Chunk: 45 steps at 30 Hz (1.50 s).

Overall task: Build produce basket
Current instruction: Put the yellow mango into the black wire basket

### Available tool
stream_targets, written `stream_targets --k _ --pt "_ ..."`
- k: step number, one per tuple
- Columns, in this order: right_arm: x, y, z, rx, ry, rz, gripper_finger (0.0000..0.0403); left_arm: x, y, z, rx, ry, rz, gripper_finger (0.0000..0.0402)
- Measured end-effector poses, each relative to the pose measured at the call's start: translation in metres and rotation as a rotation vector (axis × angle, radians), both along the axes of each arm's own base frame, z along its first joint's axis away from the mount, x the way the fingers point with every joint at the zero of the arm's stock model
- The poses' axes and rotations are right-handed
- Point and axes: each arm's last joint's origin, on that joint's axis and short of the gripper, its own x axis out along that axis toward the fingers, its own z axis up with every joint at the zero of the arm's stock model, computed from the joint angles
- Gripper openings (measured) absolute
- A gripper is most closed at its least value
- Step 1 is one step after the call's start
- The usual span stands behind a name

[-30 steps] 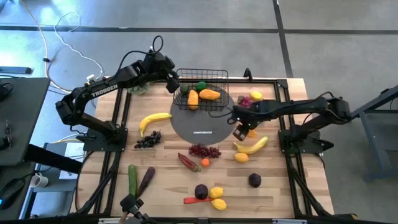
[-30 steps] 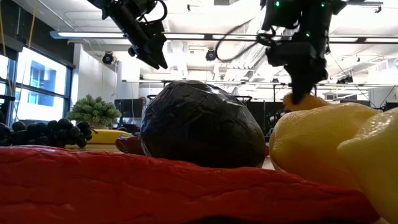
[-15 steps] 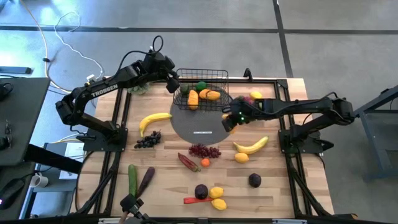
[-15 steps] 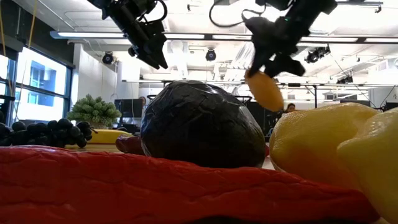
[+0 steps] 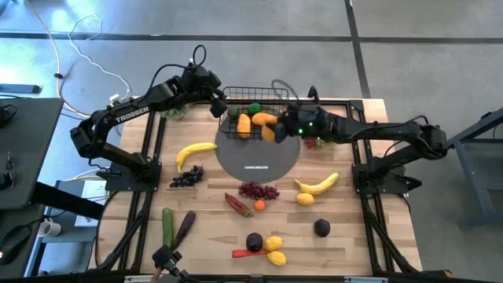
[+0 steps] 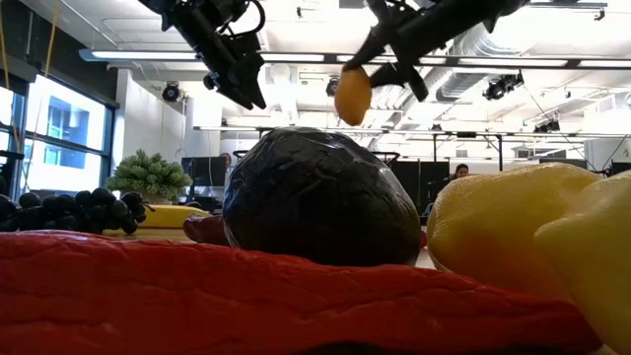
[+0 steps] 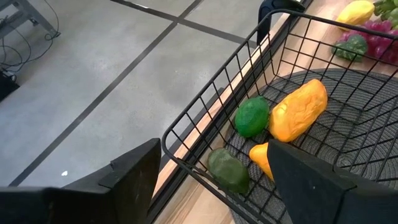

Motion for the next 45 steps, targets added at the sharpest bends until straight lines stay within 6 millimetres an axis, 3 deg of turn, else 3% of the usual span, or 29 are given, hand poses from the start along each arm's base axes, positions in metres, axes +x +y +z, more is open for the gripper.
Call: stream_targets --k 5,11,18,25,32,40,45 --pt "-0.003 -0.025 0.017 -0.194 -0.104 -0.070 0.0153 0.000 0.000 0.000 -0.007 -0.010 0.009 0.0284" --pt "-0.013 -0.056 0.025 -0.395 -0.085 -0.197 0.0154 0.000 0.000 0.000 -0.033 -0.046 0.043 0.0284" --pt "-0.009 -0.085 0.011 -0.532 0.000 -0.217 0.0154 0.000 0.000 0.000 -0.058 -0.081 0.078 0.0284" --pt "-0.007 -0.106 -0.012 -0.501 0.100 -0.194 0.0155 0.000 0.000 0.000 -0.059 -0.083 0.080 0.0284" --pt "-0.004 -0.111 -0.032 -0.445 0.194 -0.156 0.0155 0.000 0.000 0.000 -0.055 -0.077 0.075 0.0284" --pt "0.020 -0.126 -0.024 -0.384 0.339 -0.071 0.0155 0.000 0.000 0.000 -0.054 -0.077 0.076 0.0284" --pt "0.029 -0.139 -0.032 -0.316 0.458 -0.048 0.0155 0.000 0.000 0.000 -0.053 -0.076 0.077 0.0284"
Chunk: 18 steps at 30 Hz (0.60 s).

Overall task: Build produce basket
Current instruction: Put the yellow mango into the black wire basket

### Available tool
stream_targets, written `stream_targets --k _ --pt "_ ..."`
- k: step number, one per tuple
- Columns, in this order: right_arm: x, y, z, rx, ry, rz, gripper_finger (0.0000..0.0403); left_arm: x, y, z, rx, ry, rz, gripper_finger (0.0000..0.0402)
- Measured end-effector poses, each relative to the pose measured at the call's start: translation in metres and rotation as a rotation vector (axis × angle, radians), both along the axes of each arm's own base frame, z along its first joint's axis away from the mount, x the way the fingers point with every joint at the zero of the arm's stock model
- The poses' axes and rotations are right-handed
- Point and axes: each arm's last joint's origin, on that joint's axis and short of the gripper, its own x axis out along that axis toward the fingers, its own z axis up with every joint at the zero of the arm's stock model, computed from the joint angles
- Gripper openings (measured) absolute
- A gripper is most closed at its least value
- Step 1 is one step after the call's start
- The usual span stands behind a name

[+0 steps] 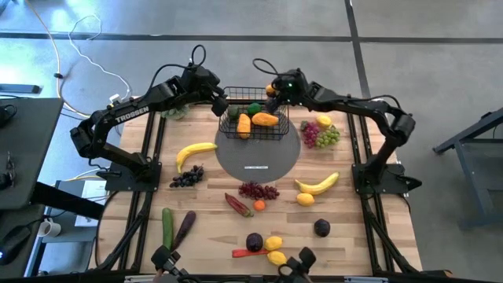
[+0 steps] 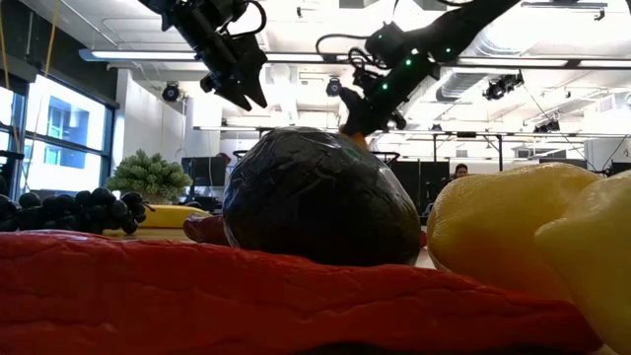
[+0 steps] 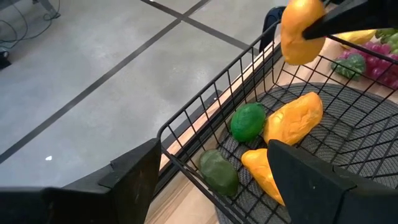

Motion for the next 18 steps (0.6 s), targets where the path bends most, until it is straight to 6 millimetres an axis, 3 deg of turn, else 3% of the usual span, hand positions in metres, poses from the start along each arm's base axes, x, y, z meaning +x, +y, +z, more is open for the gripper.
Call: stream_targets --k 18 --pt "0.008 -0.004 -0.024 0.133 0.055 0.004 0.0187 0.000 0.000 0.000 -0.001 0.001 0.001 0.0284"
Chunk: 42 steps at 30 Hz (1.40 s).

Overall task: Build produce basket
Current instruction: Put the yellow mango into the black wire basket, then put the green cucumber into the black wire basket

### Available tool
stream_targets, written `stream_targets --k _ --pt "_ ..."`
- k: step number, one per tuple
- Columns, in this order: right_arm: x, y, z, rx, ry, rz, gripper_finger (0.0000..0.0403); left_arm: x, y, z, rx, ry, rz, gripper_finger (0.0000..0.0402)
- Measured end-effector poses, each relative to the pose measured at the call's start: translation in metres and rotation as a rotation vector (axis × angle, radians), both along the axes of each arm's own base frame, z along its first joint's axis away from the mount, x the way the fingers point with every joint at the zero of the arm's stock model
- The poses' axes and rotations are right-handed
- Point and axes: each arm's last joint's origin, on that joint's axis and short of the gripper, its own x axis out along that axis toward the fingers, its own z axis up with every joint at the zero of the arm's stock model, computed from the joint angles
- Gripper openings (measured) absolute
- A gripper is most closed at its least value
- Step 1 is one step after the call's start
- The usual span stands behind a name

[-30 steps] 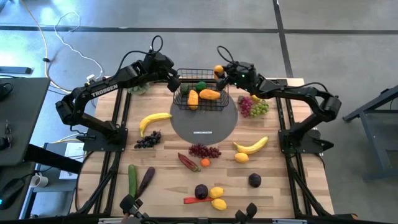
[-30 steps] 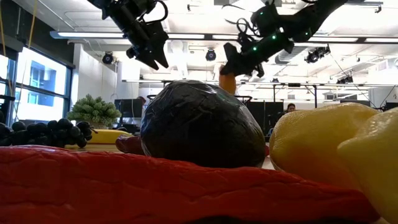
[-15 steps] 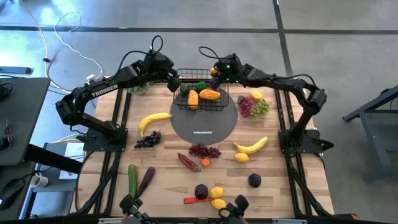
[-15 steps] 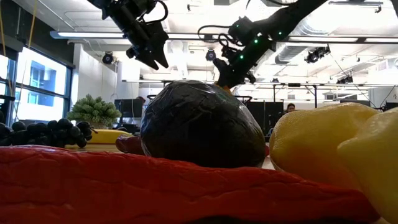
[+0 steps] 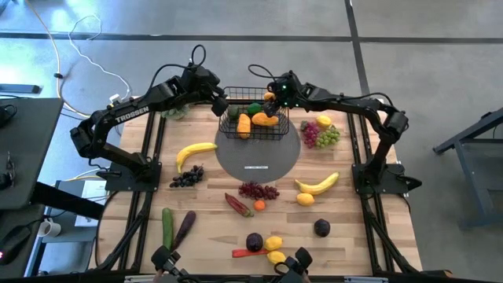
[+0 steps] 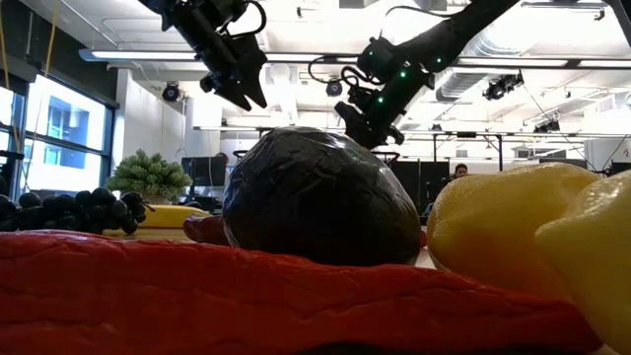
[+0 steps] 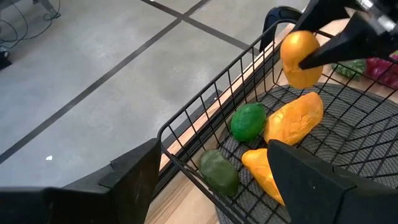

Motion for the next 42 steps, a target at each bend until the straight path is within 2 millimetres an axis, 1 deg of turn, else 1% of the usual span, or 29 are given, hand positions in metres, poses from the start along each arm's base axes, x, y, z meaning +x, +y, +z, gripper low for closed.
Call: stream_targets --k 5,14,19,23,29,42 --pt "0.000 0.000 -0.004 0.008 0.022 -0.018 0.0213 0.000 0.000 0.000 0.000 0.000 0.000 0.0284" --pt "-0.001 0.000 -0.005 0.017 0.020 -0.034 0.0265 0.000 0.000 0.000 0.000 0.000 -0.001 0.0284" --pt "-0.001 0.000 -0.003 0.012 0.021 -0.039 0.0270 0.000 -0.001 -0.001 -0.013 0.010 -0.003 0.0284" --pt "-0.004 0.002 0.005 0.001 0.005 -0.038 0.0271 -0.004 -0.005 -0.007 -0.085 0.041 0.019 0.0284" --pt "-0.009 0.005 0.021 -0.038 -0.028 -0.027 0.0271 -0.003 -0.018 -0.016 -0.184 0.124 0.002 0.0284" --pt "-0.015 0.009 0.038 -0.082 -0.046 -0.010 0.0271 0.002 -0.061 -0.030 -0.419 0.263 -0.012 0.0284"
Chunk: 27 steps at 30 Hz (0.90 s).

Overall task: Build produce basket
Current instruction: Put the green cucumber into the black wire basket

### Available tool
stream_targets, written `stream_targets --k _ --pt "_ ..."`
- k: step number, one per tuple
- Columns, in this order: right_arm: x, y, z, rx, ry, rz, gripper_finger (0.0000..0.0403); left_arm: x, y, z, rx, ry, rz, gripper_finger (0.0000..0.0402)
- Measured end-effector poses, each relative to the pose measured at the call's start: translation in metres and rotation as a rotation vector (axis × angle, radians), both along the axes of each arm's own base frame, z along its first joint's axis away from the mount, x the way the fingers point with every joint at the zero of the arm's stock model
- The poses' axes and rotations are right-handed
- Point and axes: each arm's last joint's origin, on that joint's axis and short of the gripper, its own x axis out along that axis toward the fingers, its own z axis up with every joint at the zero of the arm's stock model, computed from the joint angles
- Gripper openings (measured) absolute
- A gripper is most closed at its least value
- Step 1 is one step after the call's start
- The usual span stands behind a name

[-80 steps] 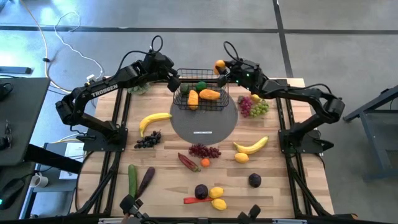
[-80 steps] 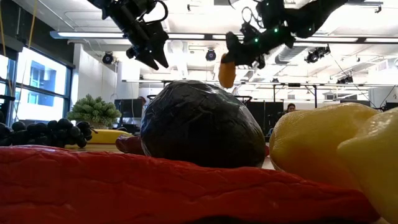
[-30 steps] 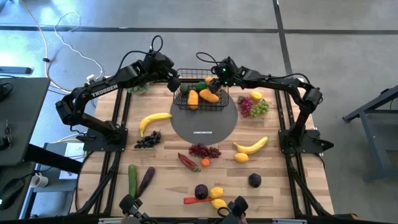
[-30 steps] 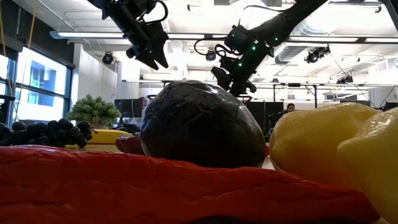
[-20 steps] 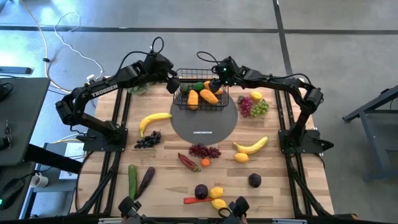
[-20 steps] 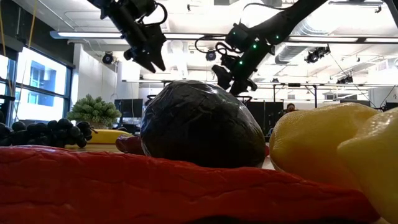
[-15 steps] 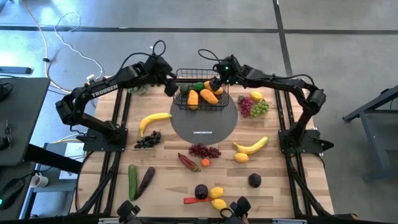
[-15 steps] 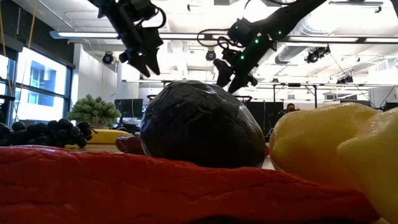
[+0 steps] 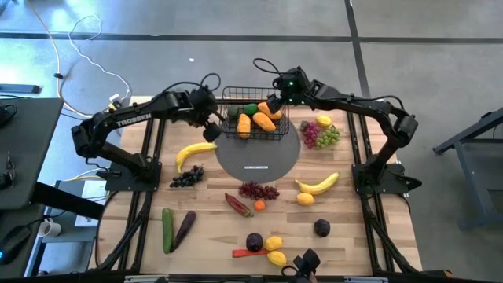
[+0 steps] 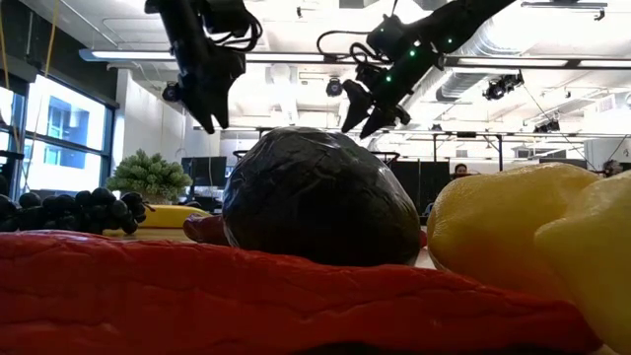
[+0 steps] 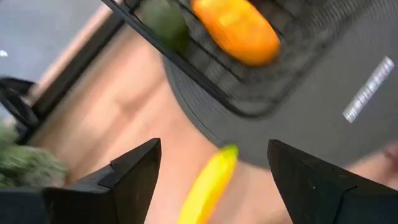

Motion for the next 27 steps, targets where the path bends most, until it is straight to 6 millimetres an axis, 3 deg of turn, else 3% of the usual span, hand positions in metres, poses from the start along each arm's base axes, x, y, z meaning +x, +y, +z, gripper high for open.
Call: stream_targets --k 12,21,27 --pt "-0.014 0.008 0.023 -0.012 -0.038 -0.062 0.0271 0.000 -0.041 -0.007 -0.225 0.123 -0.020 0.0284" --pt "-0.020 0.023 0.043 -0.018 -0.101 -0.053 0.0271 0.005 -0.082 -0.008 -0.273 0.225 -0.054 0.0284" --pt "-0.019 0.037 0.044 0.038 -0.101 -0.058 0.0271 0.007 -0.115 -0.007 -0.281 0.253 -0.077 0.0284"
